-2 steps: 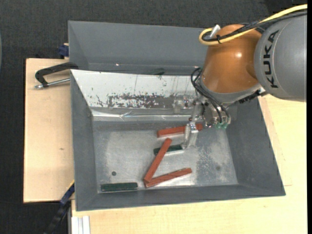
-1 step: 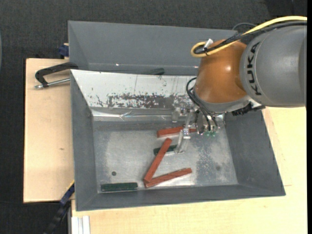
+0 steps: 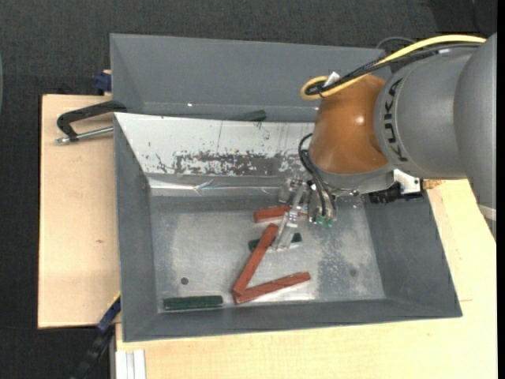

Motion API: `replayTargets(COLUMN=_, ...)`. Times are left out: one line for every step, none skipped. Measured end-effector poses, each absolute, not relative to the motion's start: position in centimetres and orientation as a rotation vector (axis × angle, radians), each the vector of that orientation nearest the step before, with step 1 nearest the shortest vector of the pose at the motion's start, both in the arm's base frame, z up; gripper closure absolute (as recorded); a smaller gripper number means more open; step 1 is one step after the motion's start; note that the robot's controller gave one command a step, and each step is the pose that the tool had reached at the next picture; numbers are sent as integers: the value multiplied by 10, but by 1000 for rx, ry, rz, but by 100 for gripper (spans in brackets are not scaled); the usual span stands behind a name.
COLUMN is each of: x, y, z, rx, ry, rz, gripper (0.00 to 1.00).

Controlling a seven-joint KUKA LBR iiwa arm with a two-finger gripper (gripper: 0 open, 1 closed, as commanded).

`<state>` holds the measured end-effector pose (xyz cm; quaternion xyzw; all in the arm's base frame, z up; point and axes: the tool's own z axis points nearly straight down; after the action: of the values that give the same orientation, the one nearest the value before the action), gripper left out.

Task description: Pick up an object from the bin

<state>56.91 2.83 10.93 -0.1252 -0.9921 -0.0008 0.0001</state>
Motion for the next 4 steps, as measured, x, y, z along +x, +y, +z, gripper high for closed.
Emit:
replayTargets(x=569, y=10, z=84, rx=-4, ry=-3143, rz=-2, gripper=0)
replayTargets(x=569, y=81, z=73, rx=16, ry=-3148, rz=-8, gripper=100)
replayTargets(x=569, y=81, z=73, rx=16, ry=-3148, rz=-8, gripper=100)
replayTargets(x=571, y=83, z=76, rx=86, ry=-3144, rz=-2, gripper=100)
